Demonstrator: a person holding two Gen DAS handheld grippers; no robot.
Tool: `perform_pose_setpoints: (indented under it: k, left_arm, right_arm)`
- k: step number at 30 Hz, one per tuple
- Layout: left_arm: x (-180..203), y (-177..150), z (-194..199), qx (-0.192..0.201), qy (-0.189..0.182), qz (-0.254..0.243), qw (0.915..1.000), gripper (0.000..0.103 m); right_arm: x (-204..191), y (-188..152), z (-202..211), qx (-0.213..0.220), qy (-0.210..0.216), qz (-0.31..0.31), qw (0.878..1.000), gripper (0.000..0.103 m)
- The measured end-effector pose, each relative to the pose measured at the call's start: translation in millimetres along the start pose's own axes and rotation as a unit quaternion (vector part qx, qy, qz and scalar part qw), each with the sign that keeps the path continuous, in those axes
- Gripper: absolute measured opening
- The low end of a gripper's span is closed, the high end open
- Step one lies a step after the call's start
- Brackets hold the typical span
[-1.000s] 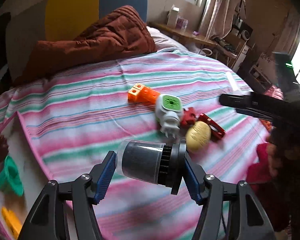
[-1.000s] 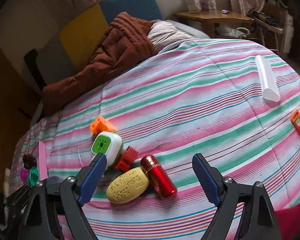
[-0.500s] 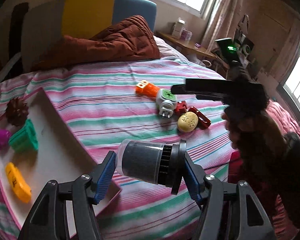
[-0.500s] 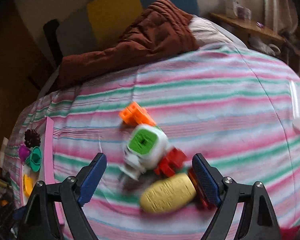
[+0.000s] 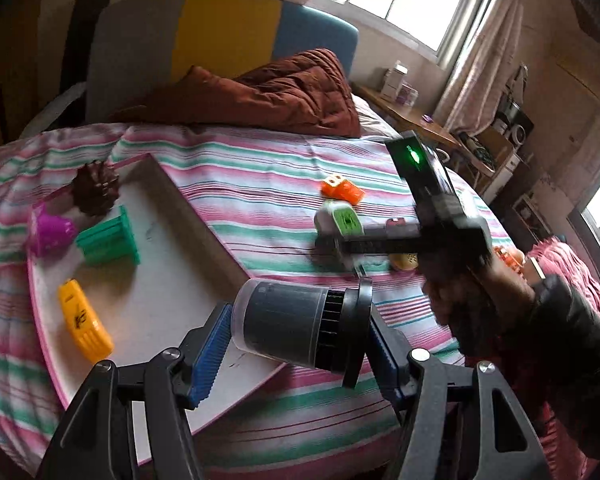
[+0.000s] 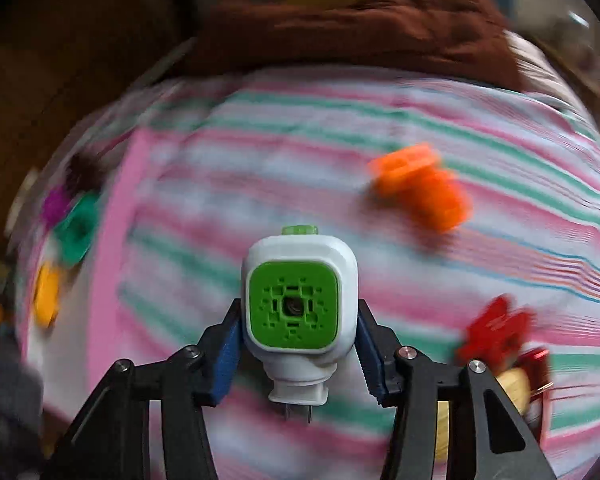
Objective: Organize rigid objects
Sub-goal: 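Grasp the white plug device with the right tool while the left tool lifts the canister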
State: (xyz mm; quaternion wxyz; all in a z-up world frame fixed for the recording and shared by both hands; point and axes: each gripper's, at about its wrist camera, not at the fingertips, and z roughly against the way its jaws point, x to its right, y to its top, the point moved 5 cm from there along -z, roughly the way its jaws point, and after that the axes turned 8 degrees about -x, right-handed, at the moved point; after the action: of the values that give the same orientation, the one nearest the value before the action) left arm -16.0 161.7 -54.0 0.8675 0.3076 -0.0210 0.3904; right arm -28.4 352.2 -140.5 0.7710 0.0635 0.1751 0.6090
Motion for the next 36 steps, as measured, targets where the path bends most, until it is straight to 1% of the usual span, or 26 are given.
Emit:
perform_pose_setpoints:
  k: [3,6,10,15,17,19,21,24,28,31,34,35,36]
  left_arm:
    - [-9,-4,4,0.002,0.010,0.015,0.9998,0.065]
    - [-17,-7,8,0.005,0.024,0.028,0.9993,0.065]
    - [-27,-11,15,0.009,0.052,0.041,0.9977,0.065]
    - [-37,-14,22,0.016,0.082,0.052,0.9951,0.065]
    - [-40,-16,24,0.017,0.087,0.056,0.9945,0.065]
    - [-44,-18,25,0.016,0.090,0.063,0.9939,0.065]
    - [-47,-20,26,0.015,0.092,0.067,0.9934,0.065]
    - [-50,-22,28,0.014,0.094,0.073,0.9928,0.065]
    - [-55,-25,29,0.013,0.099,0.077,0.9920,0.065]
    - [-59,-26,28,0.010,0.102,0.081,0.9914,0.065]
    - [-64,-29,28,0.009,0.108,0.085,0.9905,0.065]
    - [-65,-30,27,0.007,0.108,0.086,0.9904,0.065]
    - [-67,-30,26,0.006,0.109,0.089,0.9900,0.065]
  right_arm:
    - [-18,-19,0,-0.004,-0.009,0.044,0.999,0.052]
    - [-17,-26,2,0.001,-0.004,0.042,0.999,0.052]
    - [-12,-29,3,0.004,0.009,0.033,0.999,0.053]
    - [-22,-33,4,0.016,-0.014,0.058,0.998,0.059]
    - [-25,-33,3,0.019,-0.020,0.063,0.998,0.060]
    - [-26,-33,2,0.020,-0.018,0.066,0.997,0.063]
    - [-29,-34,1,0.021,-0.013,0.075,0.997,0.070]
    - [-32,-34,0,0.027,-0.023,0.077,0.996,0.072]
    - [-31,-34,2,0.029,-0.012,0.070,0.997,0.076]
    - [-32,-31,4,0.030,-0.015,0.066,0.997,0.075]
    - [-23,-27,10,0.040,-0.016,0.038,0.998,0.074]
    - [-19,-26,10,0.040,-0.021,0.031,0.998,0.072]
    - [-15,-25,9,0.039,-0.027,0.026,0.999,0.066]
